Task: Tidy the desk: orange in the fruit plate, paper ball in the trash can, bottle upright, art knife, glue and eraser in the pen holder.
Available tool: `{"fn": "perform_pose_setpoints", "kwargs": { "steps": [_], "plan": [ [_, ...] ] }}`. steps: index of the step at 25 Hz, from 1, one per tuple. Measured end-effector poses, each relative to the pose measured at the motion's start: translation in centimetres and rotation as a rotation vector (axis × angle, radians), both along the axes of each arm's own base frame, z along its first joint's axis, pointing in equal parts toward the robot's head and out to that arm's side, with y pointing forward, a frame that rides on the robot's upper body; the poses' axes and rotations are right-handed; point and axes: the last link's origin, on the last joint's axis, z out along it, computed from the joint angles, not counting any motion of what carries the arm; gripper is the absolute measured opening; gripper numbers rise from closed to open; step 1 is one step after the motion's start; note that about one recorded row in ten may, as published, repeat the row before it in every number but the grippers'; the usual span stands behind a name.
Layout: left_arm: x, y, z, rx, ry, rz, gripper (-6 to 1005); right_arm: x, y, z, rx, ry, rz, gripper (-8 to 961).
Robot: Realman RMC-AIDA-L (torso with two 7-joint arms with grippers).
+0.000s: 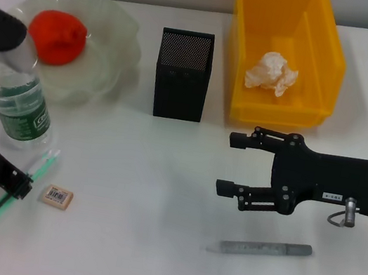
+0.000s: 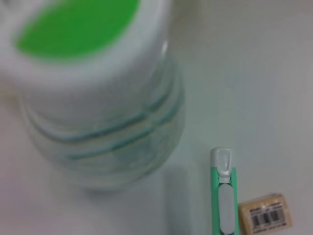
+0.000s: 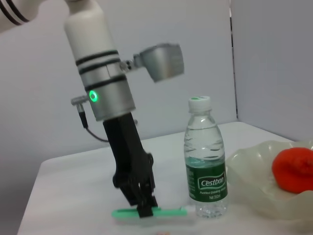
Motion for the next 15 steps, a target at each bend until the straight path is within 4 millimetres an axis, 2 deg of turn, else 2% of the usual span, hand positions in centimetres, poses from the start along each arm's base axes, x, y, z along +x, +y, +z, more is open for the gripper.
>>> {"fn": "perform_pose_setpoints", "kwargs": {
  "steps": [2, 7, 10, 15],
  "plan": [
    [0.4, -0.1, 0.2, 0.006, -0.006, -0.014, 189, 0.0, 0.0, 0.0, 0.002, 0.001, -0.001, 840],
    [2.8, -0.4, 1.1, 0.023, -0.078, -0.103, 189, 0.2, 0.0, 0.3, 0.016, 0.009, -0.013, 840],
    [4.6, -0.4, 1.0, 0.009, -0.145, -0.193, 190, 0.5, 0.0, 0.6, 0.031, 0.020, -0.029, 840],
    [5.7, -0.1, 0.9, 0.002, -0.201, -0.261, 190, 0.8, -0.2, 1.2, 0.041, 0.039, -0.043, 840]
  ]
}}
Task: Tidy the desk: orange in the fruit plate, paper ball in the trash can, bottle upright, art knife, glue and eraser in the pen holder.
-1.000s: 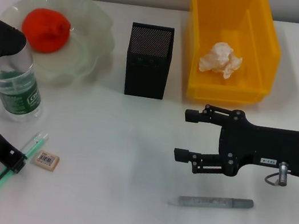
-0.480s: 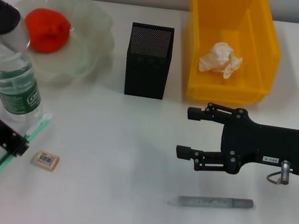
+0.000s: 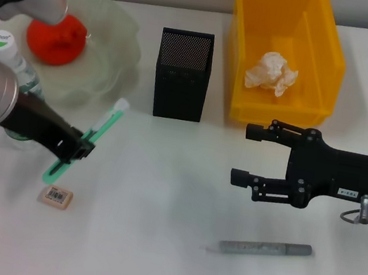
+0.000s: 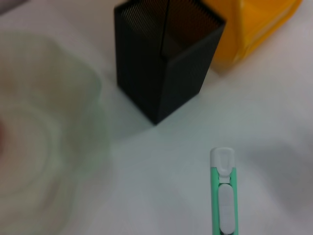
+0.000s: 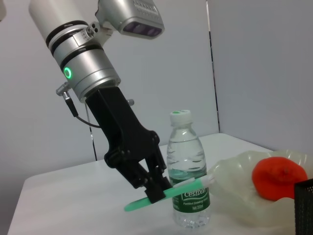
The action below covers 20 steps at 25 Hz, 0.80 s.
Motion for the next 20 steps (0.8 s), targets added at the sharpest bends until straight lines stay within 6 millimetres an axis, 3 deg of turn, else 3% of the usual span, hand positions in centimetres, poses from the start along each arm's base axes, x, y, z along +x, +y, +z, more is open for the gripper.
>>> {"fn": "perform_pose_setpoints", "kwargs": {
  "steps": [20],
  "plan": [
    [5.5, 0.5, 0.9, 0.077, -0.178, -0.273, 191, 0.9, -0.3, 0.1, 0.009, -0.015, -0.034, 841]
  ]
}}
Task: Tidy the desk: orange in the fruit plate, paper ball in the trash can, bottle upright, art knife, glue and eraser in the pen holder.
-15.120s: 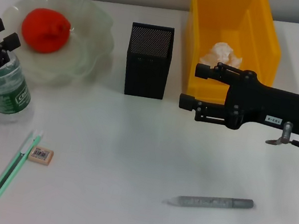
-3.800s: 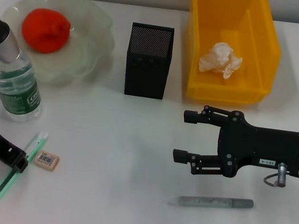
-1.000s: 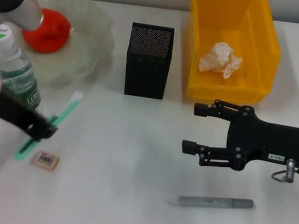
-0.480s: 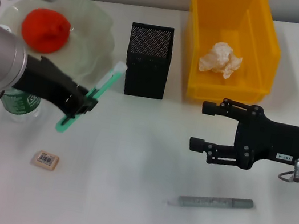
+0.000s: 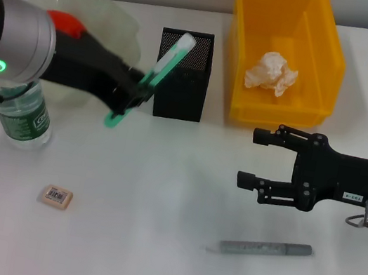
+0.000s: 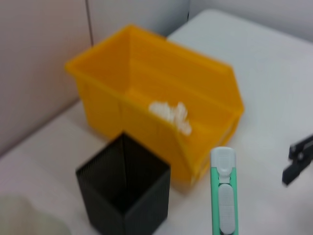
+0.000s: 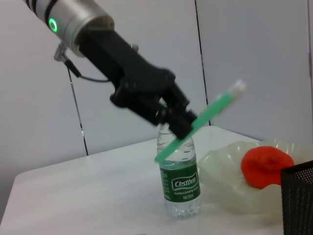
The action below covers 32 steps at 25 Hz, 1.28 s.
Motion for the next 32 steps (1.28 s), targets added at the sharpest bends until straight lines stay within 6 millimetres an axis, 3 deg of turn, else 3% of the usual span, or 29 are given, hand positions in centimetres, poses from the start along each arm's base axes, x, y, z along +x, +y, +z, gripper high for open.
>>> {"fn": "perform_pose_setpoints", "kwargs": {
  "steps": [10, 17, 26, 32],
  "plan": [
    [2.7, 0.1, -0.2, 0.060, -0.180, -0.211, 191, 0.2, -0.2, 0.0, 0.003, -0.002, -0.006, 840],
    [4.4, 0.7, -2.5, 0.197, -0.255, -0.418, 191, 0.3, -0.2, -0.1, 0.005, -0.003, -0.011, 840],
    [3.4, 3.4, -6.0, 0.226, -0.370, -0.433, 192, 0.2, -0.1, -0.2, 0.005, -0.003, -0.011, 840],
    [2.3, 4.7, -8.3, 0.280, -0.354, -0.465, 192, 0.1, 0.3, -0.4, 0.008, -0.014, -0.012, 841]
  ]
}}
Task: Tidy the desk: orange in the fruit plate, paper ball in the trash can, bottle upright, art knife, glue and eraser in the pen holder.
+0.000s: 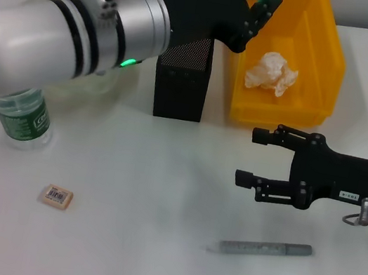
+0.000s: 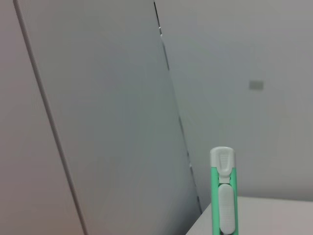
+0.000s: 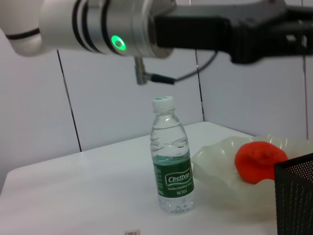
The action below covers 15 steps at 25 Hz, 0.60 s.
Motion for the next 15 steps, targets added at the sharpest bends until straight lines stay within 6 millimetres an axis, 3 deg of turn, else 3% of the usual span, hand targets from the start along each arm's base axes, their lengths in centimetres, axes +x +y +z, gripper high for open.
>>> {"fn": "perform_pose_setpoints", "kwargs": {
  "steps": [7, 15],
  "plan": [
    [-1.8, 1.5, -1.7, 0.057, 0.049, 0.023, 192, -0.1, 0.1, -0.2, -0.003, 0.004, -0.003, 841],
    [-3.5, 2.2, -1.6, 0.097, 0.021, 0.047, 193, -0.2, 0.1, -0.5, -0.016, 0.013, -0.013, 841]
  ]
}}
